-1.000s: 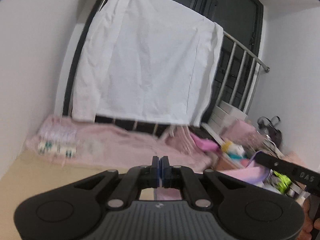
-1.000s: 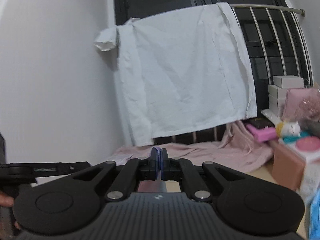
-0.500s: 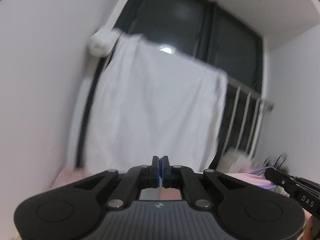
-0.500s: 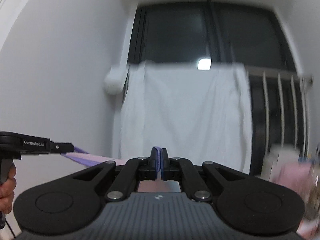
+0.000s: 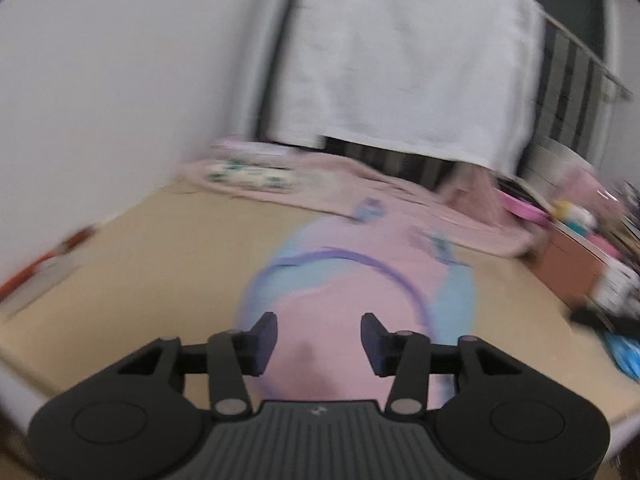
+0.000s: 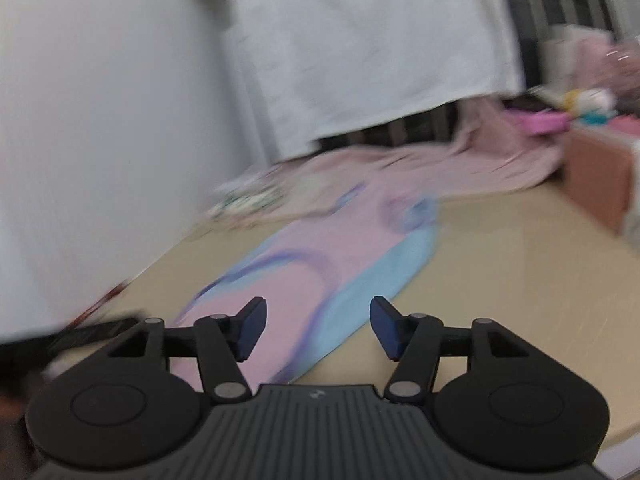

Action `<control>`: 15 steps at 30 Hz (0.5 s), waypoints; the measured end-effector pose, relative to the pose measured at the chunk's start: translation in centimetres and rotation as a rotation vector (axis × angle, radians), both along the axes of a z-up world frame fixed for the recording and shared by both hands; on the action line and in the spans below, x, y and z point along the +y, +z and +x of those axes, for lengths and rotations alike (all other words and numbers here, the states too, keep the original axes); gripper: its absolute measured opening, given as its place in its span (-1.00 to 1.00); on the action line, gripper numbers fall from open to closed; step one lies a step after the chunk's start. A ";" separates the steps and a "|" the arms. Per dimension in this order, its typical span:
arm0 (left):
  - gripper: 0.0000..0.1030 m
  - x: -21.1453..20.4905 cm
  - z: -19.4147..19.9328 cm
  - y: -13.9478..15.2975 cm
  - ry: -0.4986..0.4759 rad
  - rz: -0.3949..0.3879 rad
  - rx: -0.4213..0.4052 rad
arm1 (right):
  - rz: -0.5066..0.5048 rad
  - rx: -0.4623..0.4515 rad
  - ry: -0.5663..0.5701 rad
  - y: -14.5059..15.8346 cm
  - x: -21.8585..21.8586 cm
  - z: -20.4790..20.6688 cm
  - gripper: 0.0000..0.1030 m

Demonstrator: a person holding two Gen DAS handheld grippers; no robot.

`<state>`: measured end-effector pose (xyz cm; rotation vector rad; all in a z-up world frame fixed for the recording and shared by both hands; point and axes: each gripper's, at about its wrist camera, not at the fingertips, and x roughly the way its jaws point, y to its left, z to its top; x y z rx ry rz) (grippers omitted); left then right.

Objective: Fold clothes
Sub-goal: 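Lower the garment with both grippers and release it flat on the surface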

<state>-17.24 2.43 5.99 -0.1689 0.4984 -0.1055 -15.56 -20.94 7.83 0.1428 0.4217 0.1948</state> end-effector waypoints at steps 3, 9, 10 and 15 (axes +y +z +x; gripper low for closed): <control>-0.13 -3.9 2.3 -1.8 -0.080 0.049 0.045 | -0.098 0.026 -0.078 -0.5 -2.6 5.4 0.12; -0.54 -5.5 3.7 -4.6 -0.106 0.136 0.080 | -0.131 0.168 -0.121 -2.7 -6.5 20.0 -0.06; -0.60 -5.2 3.6 -4.8 -0.103 0.148 0.080 | -0.120 0.193 -0.111 -3.2 -6.8 21.8 -0.07; -0.70 -3.3 3.2 -5.9 -0.076 0.206 0.080 | -0.042 0.281 -0.076 -5.9 -7.0 26.8 -0.79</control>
